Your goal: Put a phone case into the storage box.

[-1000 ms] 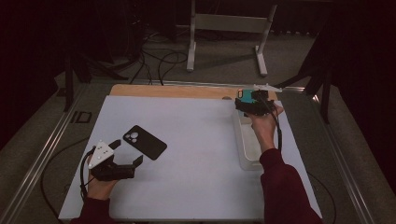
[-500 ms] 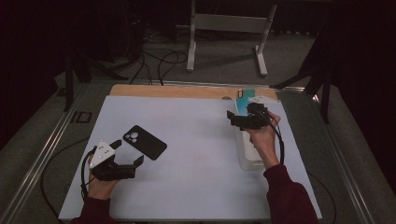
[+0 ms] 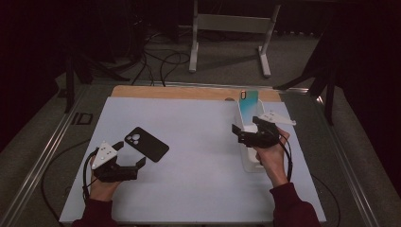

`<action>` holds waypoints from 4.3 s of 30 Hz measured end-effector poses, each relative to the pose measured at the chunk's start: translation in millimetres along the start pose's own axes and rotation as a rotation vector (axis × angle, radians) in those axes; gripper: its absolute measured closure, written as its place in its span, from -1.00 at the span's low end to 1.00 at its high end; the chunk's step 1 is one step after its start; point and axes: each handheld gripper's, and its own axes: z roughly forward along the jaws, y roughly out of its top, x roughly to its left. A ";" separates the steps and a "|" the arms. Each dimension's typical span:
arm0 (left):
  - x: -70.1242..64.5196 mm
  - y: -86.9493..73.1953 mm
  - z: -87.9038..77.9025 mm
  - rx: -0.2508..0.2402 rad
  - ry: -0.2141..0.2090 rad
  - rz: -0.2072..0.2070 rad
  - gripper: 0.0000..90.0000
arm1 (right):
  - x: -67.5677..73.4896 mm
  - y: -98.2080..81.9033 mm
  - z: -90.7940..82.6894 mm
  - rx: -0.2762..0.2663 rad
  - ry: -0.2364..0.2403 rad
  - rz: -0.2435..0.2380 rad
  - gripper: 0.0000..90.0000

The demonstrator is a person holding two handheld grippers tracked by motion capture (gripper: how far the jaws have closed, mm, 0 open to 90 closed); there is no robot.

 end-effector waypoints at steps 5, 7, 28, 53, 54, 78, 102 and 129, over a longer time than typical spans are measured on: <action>-0.2 0.2 0.1 0.001 0.003 -0.002 -1.00 | -0.5 -9.9 -9.5 -0.008 -0.002 0.008 -0.83; 0.5 0.3 0.0 0.001 0.003 -0.004 -1.00 | 0.7 -12.5 -14.2 -0.029 -0.012 0.001 -0.83; -0.5 1.0 1.9 0.011 0.005 0.003 -1.00 | 0.8 -51.8 -45.2 -0.080 0.006 -0.043 -0.83; 1.3 23.6 44.7 0.067 0.004 -0.035 -0.18 | -3.4 -65.5 -58.4 -0.084 0.003 -0.037 -0.82; 1.7 24.6 48.1 0.071 -0.006 -0.033 -0.09 | -3.2 -65.4 -58.5 -0.087 0.003 -0.034 -0.82; -1.1 27.1 129.2 0.210 -0.043 0.020 1.00 | -2.6 -63.4 -58.6 -0.098 0.004 -0.042 -0.82; -10.0 4.4 142.2 0.436 -0.064 0.001 1.00 | -0.6 -62.6 -60.3 -0.101 0.003 -0.053 -0.82; 18.9 -27.3 54.7 0.404 0.083 -0.065 0.94 | 0.7 -62.4 -56.3 -0.122 0.043 -0.106 -0.80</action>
